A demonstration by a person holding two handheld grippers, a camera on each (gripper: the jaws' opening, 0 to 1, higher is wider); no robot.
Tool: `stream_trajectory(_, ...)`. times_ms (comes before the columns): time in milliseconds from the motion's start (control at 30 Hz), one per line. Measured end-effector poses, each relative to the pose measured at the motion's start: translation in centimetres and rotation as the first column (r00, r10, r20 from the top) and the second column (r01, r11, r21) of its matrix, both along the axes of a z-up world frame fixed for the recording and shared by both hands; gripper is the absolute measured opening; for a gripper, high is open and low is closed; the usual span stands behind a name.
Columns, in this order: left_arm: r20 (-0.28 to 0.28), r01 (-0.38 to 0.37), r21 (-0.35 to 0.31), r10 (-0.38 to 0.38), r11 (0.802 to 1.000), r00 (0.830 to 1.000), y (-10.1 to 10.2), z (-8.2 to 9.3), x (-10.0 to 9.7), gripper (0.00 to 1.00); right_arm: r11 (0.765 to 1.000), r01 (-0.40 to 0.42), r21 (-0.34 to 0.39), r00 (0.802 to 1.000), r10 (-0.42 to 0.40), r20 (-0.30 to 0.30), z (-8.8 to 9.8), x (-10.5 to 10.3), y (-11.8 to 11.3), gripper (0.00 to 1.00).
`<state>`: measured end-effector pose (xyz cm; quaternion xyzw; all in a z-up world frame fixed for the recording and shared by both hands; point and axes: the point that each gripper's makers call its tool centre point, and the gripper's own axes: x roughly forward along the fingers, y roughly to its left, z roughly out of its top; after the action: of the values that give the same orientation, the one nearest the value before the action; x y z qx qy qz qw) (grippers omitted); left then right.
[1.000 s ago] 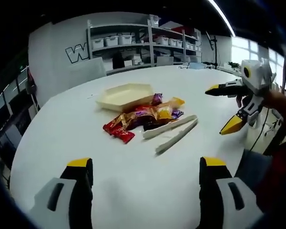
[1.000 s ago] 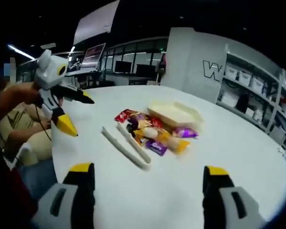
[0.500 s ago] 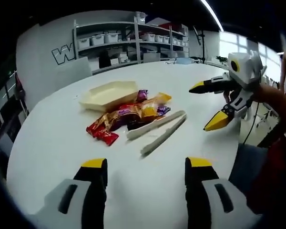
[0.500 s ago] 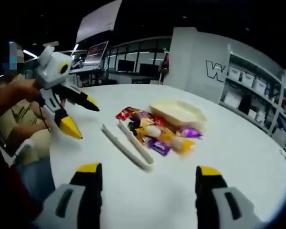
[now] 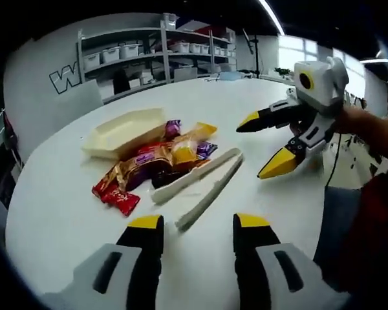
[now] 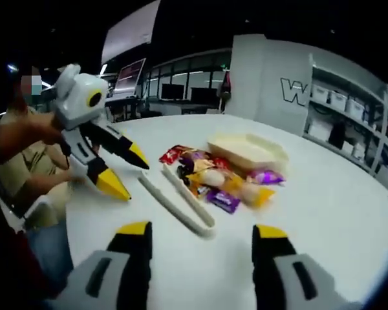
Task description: Place the target food into the container with the food tongs after gripping and lifting it, then release it inside without dropping or visibly crushing the food.
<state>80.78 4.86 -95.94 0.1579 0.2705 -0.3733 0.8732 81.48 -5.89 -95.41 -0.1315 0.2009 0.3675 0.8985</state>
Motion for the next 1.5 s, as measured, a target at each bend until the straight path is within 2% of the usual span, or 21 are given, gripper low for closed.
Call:
stream_trajectory(233, -0.025, 0.042, 0.010, -0.042, 0.999, 0.999, -0.8, -0.4, 0.3, 0.31, 1.000, -0.015, 0.022, 1.000, 0.015, -0.023, -0.5, 0.1, 0.7, 0.48)
stream_trajectory(367, -0.012, 0.059, 0.025, -0.059, 0.998, 0.998, -1.0, -0.3, 0.6, 0.28, 0.999, -0.024, 0.028, 0.999, 0.025, -0.034, -0.9, 0.2, 1.1, 0.43)
stream_trajectory(433, -0.011, 0.070, 0.043, -0.070, 0.997, 0.998, -0.8, -0.3, 0.6, 0.23, 0.999, -0.028, 0.028, 0.999, 0.029, -0.039, -1.1, 0.2, 1.3, 0.37)
stream_trajectory(533, 0.031, 0.133, 0.111, -0.138, 0.985, 0.990, -0.8, -0.2, 0.5, 0.11, 0.999, -0.032, 0.040, 0.999, 0.033, -0.037, -1.4, 0.2, 1.7, 0.30)
stream_trajectory(567, 0.025, 0.131, 0.098, -0.134, 0.986, 0.991, -1.0, -0.2, 0.3, 0.10, 0.999, -0.030, 0.040, 0.999, 0.032, -0.028, -1.3, 0.4, 1.6, 0.30)
stream_trajectory(700, 0.012, 0.155, 0.122, -0.158, 0.980, 0.987, -1.1, -0.2, 0.2, 0.10, 0.999, -0.021, 0.044, 0.999, 0.022, -0.028, -1.2, 0.9, 1.2, 0.21)
stream_trajectory(833, 0.036, 0.217, 0.162, -0.225, 0.963, 0.974, -2.1, 0.0, 0.0, 0.09, 0.999, -0.029, 0.043, 0.999, 0.030, -0.022, -1.1, 0.8, 1.2, 0.21)
stream_trajectory(967, 0.026, 0.258, 0.186, -0.268, 0.948, 0.963, -2.4, -0.2, -0.3, 0.05, 0.999, -0.042, 0.015, 0.999, 0.042, 0.010, -0.6, 0.8, 1.2, 0.21)
stream_trajectory(1033, 0.041, 0.306, 0.203, -0.321, 0.930, 0.946, -2.6, -0.2, -0.6, 0.03, 0.999, -0.048, 0.003, 0.999, 0.048, 0.025, -0.1, 0.8, 1.2, 0.21)
stream_trajectory(1067, 0.063, 0.334, 0.229, -0.356, 0.915, 0.932, -2.7, -0.1, -0.7, 0.02, 0.998, -0.062, -0.022, 0.997, 0.063, 0.051, 0.2, 0.7, 1.2, 0.21)
stream_trajectory(1100, 0.087, 0.339, 0.262, -0.372, 0.904, 0.924, -2.6, 0.0, -0.7, 0.02, 0.997, -0.070, -0.033, 0.996, 0.072, 0.052, 0.3, 0.6, 1.2, 0.21)
stream_trajectory(1167, 0.098, 0.364, 0.273, -0.402, 0.891, 0.910, -2.8, 0.1, -1.1, 0.01, 0.997, -0.072, -0.025, 0.995, 0.074, 0.061, 0.9, 0.4, 1.2, 0.21)
stream_trajectory(1200, 0.088, 0.358, 0.257, -0.390, 0.898, 0.916, -2.7, 0.1, -1.4, 0.01, 0.996, -0.088, -0.027, 0.993, 0.089, 0.076, 1.2, 0.3, 1.3, 0.21)
stream_trajectory(1233, 0.074, 0.335, 0.210, -0.357, 0.919, 0.931, -2.8, 0.4, -1.7, 0.00, 0.994, -0.107, -0.034, 0.990, 0.109, 0.089, 1.5, 0.1, 1.2, 0.21)
stream_trajectory(1267, 0.076, 0.336, 0.196, -0.356, 0.921, 0.931, -2.9, 0.7, -1.8, 0.00, 0.993, -0.114, -0.032, 0.989, 0.117, 0.095, 1.7, 0.0, 1.2, 0.21)
stream_trajectory(1333, 0.117, 0.349, 0.194, -0.375, 0.917, 0.920, -2.9, 1.4, -2.2, 0.00, 0.991, -0.136, -0.015, 0.984, 0.136, 0.113, 2.5, -0.2, 1.1, 0.21)
stream_trajectory(1400, 0.126, 0.347, 0.166, -0.369, 0.923, 0.921, -3.1, 2.1, -2.5, 0.00, 0.989, -0.148, 0.017, 0.982, 0.145, 0.117, 3.3, -0.4, 1.0, 0.22)
stream_trajectory(1500, 0.145, 0.353, 0.144, -0.372, 0.925, 0.917, -3.2, 2.8, -2.7, 0.00, 0.982, -0.149, 0.118, 0.986, 0.138, 0.092, 4.3, -0.6, 0.9, 0.23)
